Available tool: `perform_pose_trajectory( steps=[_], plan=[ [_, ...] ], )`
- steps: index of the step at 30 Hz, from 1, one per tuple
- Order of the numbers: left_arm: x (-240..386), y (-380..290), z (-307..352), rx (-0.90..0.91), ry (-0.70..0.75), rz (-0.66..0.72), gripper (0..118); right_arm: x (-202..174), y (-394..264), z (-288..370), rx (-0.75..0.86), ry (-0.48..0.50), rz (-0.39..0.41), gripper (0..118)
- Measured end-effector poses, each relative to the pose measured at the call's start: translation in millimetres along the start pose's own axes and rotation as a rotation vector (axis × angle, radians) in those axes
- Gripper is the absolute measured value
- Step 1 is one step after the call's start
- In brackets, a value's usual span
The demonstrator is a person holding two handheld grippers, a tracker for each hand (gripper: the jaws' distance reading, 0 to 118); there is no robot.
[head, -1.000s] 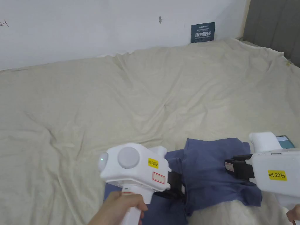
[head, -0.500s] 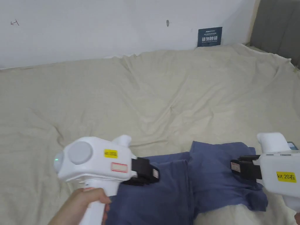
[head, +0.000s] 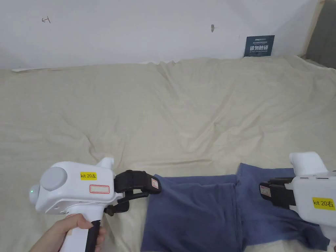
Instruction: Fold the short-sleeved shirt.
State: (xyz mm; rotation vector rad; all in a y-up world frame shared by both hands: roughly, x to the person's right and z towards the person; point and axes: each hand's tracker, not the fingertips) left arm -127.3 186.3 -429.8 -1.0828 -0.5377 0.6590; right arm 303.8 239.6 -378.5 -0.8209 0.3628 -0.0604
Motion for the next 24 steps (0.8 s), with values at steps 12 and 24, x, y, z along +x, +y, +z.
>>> perform_pose_trajectory(
  steps=[12,24],
  plan=[
    [-11,14,-65,-0.136,-0.059,0.027,117,-1,1,1,-0.010,-0.044,0.019,0],
    [-17,14,-69,-0.131,-0.007,0.083,10,-6,8,3,0.007,-0.041,0.032,0]
  ],
)
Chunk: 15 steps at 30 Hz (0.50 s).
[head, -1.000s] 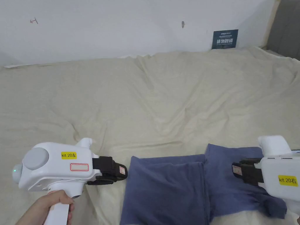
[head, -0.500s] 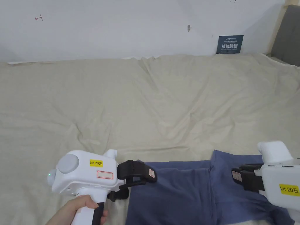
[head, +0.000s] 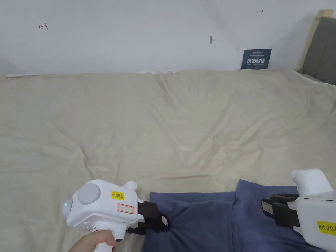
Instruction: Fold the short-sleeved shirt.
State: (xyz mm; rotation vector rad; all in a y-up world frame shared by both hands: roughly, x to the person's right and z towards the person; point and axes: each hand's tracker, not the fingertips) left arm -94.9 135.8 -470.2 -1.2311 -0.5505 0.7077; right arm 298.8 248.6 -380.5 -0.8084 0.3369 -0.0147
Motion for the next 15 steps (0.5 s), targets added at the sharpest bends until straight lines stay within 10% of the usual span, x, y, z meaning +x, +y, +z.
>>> perform_pose_trajectory(
  steps=[15],
  plan=[
    [-20,-1,79,0.105,-0.083,0.000,9,4,0,-5,-0.027,-0.041,-0.038,0]
  ],
)
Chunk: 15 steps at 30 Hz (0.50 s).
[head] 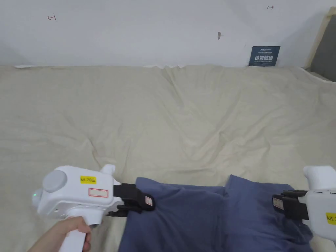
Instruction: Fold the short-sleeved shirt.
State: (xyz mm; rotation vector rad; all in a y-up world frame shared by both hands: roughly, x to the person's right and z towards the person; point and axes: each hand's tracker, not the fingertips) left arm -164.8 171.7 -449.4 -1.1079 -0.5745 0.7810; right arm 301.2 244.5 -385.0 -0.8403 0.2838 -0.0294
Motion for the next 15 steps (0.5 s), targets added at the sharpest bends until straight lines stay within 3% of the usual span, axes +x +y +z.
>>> perform_pose_trajectory(
  steps=[10,15],
  plan=[
    [-43,-8,142,0.198,0.219,0.060,9,-17,5,-12,-0.007,0.035,0.023,0],
    [-40,-23,174,0.242,0.272,0.080,9,-28,3,-18,-0.017,0.056,0.046,0]
  ],
)
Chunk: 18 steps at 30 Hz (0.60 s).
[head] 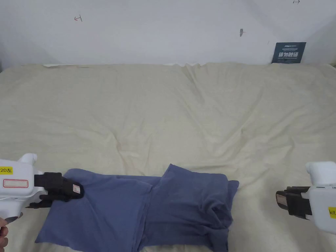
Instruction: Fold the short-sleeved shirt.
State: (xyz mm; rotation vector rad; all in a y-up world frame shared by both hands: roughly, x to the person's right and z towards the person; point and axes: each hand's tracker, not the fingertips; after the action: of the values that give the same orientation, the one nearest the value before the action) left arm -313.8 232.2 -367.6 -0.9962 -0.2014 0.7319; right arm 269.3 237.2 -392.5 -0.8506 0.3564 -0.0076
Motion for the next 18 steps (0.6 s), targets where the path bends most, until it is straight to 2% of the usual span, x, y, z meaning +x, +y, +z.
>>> perform_pose_trajectory(
  steps=[5,8,11,14,18],
  plan=[
    [35,-5,-2,0.012,-0.040,-0.008,9,-5,2,-1,0.004,0.022,0.002,0],
    [68,-4,-10,-0.004,-0.118,0.016,9,-3,1,1,0.012,0.021,0.011,0],
    [111,-4,-28,-0.029,-0.129,-0.007,9,5,-2,7,0.024,0.024,0.005,0],
    [155,-5,-59,-0.097,-0.138,-0.059,9,17,-6,10,0.038,0.027,-0.016,0],
    [211,-10,-120,-0.184,-0.057,-0.215,9,32,-11,17,0.041,0.022,-0.037,0]
  ],
)
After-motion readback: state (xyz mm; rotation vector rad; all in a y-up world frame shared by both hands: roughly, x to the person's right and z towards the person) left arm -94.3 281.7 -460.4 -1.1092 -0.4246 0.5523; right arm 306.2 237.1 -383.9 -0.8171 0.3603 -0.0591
